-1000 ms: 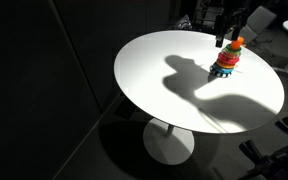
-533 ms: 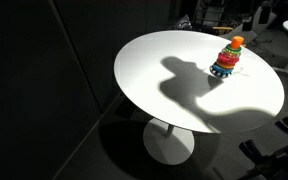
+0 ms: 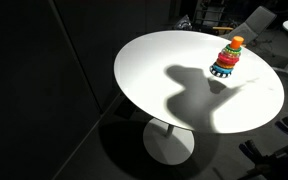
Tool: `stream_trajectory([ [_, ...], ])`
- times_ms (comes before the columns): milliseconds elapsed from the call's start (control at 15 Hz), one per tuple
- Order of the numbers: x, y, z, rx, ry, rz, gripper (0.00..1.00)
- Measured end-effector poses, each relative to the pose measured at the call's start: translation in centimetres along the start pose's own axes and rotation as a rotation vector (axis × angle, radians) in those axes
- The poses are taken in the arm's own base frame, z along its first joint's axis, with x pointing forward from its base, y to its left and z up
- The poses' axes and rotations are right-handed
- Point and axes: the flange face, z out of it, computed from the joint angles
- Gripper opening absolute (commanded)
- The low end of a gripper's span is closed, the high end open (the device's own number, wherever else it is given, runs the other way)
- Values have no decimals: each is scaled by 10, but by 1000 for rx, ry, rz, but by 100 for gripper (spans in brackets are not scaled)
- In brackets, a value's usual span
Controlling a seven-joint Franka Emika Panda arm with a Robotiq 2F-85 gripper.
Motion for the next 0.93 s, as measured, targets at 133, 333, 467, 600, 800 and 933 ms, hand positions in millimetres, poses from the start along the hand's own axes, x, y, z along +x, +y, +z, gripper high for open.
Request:
stream_trajectory([
  [133,-16,-2,-8,-19,32,16,100],
  [333,-36,-4,-18,-43,103,51,100],
  [467,-46,-6,-21,-56,149,74,100],
  [600,-56,-8,-23,-62,188,92,100],
  [800,-69,-9,-23,-64,220,103,100],
  [933,-72,-10,-24,-65,226,104,100],
])
